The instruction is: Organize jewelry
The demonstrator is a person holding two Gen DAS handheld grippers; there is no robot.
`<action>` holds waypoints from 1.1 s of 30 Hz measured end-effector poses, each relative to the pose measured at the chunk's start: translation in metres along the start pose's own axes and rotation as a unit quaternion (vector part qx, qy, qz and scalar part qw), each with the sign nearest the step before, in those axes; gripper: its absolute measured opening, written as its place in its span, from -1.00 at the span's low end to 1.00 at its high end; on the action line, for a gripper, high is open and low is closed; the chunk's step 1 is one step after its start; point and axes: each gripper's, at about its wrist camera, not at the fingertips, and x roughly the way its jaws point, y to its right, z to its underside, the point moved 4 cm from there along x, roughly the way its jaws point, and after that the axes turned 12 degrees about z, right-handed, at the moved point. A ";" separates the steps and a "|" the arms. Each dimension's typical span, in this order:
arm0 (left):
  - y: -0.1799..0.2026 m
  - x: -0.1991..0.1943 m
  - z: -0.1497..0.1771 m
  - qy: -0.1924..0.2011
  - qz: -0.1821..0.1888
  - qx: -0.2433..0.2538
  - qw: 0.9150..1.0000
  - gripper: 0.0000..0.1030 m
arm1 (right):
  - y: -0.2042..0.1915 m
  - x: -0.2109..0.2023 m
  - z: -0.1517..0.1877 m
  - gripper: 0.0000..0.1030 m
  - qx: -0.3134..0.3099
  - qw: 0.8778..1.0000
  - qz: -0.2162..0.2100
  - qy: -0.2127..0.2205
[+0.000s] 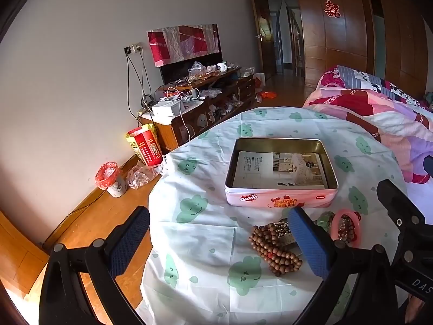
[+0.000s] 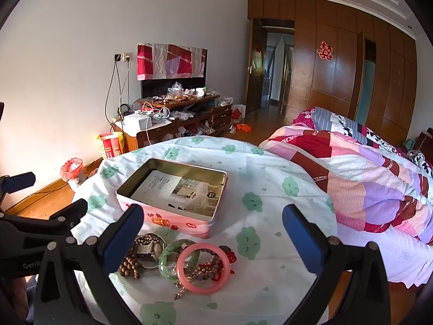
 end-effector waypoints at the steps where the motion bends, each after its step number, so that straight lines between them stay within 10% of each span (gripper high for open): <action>1: 0.000 0.000 0.000 0.000 0.000 0.000 1.000 0.98 | 0.000 0.000 0.000 1.00 0.000 1.000 0.000 0.000; 33: -0.002 0.002 0.002 -0.004 -0.005 0.004 1.000 0.98 | 0.000 0.001 0.001 1.00 0.001 1.000 -0.001 -0.002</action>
